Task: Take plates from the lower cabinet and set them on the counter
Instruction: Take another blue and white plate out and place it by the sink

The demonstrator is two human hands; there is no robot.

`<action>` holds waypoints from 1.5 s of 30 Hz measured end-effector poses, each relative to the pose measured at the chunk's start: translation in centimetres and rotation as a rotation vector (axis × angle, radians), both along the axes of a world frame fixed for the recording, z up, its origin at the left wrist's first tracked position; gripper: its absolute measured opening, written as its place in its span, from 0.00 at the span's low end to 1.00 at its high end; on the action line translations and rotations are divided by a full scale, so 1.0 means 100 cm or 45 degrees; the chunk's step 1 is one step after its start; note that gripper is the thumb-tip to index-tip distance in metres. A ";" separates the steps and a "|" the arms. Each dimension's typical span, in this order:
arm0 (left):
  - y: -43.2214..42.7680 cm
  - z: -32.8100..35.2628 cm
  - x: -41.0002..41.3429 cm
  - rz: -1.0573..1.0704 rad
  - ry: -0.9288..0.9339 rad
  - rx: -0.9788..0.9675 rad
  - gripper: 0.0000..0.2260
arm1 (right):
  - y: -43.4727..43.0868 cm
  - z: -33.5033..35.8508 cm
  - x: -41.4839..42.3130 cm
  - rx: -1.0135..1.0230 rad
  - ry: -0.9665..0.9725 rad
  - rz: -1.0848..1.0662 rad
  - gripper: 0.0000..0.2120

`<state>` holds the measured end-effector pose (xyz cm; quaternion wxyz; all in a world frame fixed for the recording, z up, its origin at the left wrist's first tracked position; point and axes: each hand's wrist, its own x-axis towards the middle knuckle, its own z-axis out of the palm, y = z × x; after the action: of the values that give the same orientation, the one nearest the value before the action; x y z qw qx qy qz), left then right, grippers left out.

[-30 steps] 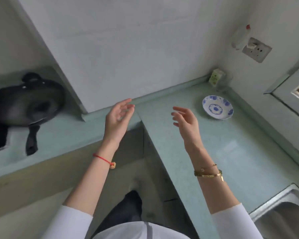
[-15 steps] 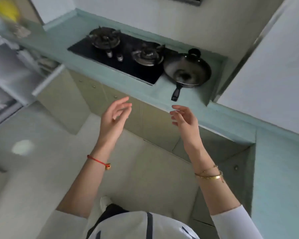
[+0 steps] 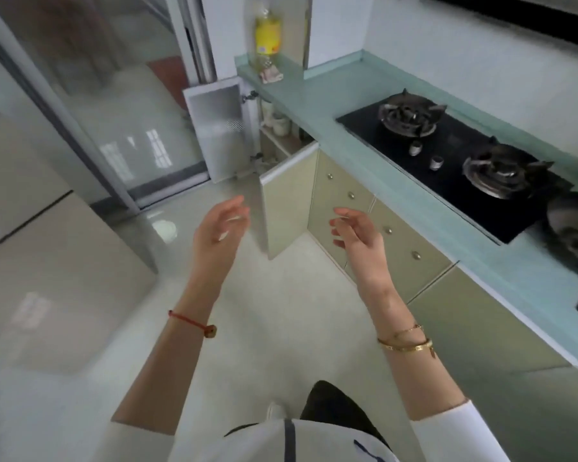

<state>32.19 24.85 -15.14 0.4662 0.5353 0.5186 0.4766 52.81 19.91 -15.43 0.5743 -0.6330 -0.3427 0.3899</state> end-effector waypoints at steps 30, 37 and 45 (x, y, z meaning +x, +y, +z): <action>0.539 -0.015 -0.166 0.119 0.031 -0.050 0.12 | 0.568 -0.021 -0.146 -0.033 0.007 0.117 0.09; 0.692 -0.043 -0.154 -0.226 0.010 -0.076 0.11 | 0.662 -0.050 -0.152 -0.118 -0.061 -0.169 0.09; 0.843 -0.056 -0.131 -0.678 0.100 -0.157 0.14 | 0.746 -0.070 -0.163 -0.195 0.028 -0.623 0.10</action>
<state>19.07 109.14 -20.72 0.5864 0.6414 0.4054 0.2835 36.52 94.48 -22.42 0.6055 -0.7346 -0.1424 0.2710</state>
